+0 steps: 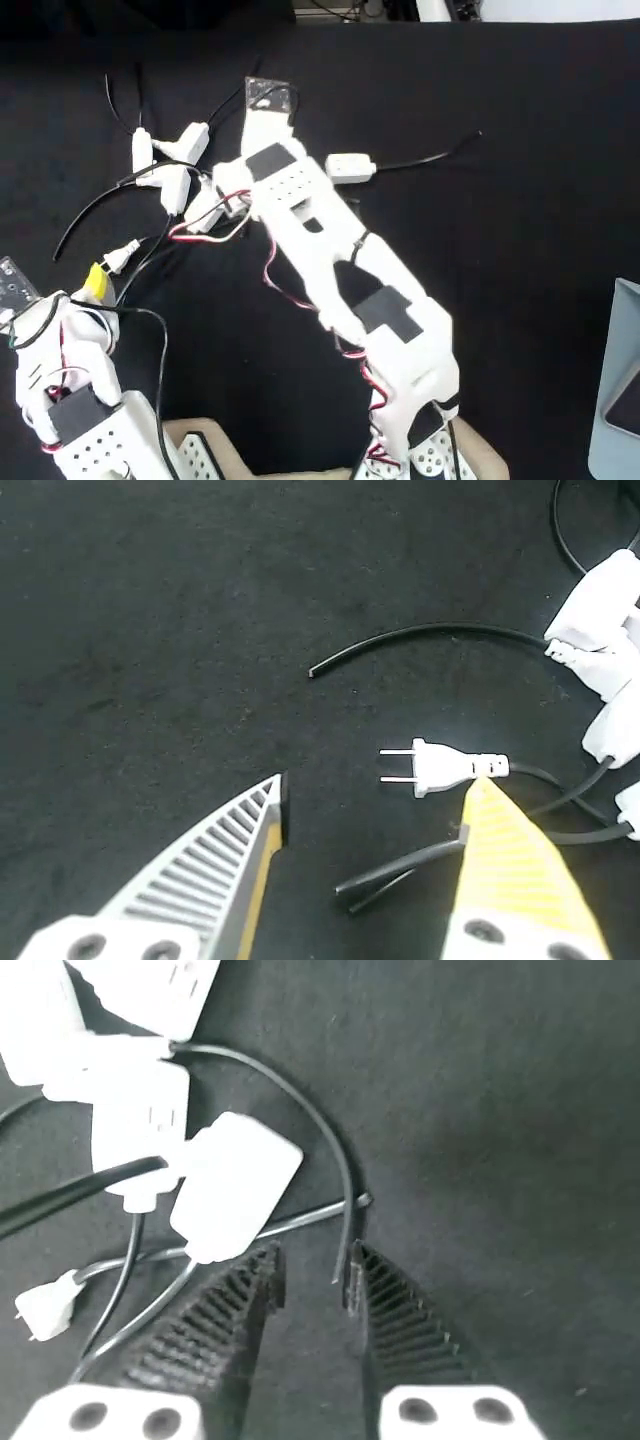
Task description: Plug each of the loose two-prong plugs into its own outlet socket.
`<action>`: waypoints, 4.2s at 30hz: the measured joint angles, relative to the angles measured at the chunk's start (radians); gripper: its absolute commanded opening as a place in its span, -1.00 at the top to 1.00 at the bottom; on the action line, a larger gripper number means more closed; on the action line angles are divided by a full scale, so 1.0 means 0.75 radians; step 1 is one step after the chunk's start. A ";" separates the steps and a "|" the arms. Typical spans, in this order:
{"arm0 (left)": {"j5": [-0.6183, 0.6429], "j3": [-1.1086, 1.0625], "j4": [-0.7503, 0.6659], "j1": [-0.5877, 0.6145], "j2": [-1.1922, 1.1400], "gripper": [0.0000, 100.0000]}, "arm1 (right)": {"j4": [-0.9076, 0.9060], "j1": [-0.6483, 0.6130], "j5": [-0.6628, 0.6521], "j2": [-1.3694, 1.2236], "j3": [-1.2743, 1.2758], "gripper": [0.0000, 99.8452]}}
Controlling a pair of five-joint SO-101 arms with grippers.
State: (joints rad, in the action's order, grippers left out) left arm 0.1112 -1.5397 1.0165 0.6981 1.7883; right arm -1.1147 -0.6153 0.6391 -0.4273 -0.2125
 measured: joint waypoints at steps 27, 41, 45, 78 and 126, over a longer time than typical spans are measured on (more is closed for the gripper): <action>0.004 0.000 0.000 0.000 0.000 0.44 | 0.178 -0.100 0.166 -0.295 -0.016 0.79; 0.004 0.000 0.000 0.000 0.000 0.44 | 0.178 0.002 0.395 -0.297 -0.043 0.78; 0.004 0.000 0.000 0.000 0.000 0.44 | 0.176 0.014 0.409 -0.360 -0.108 0.78; 0.004 0.000 0.000 0.002 0.000 0.44 | -0.812 0.020 0.239 -1.285 -1.880 0.98; 0.004 0.000 0.000 0.002 0.000 0.44 | -0.745 -0.027 0.133 -1.035 -1.465 0.74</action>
State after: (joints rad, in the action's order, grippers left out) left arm 0.1143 -1.5397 1.0165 0.6997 1.7883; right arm -1.6732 -0.6352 0.7388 -1.2037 -1.3111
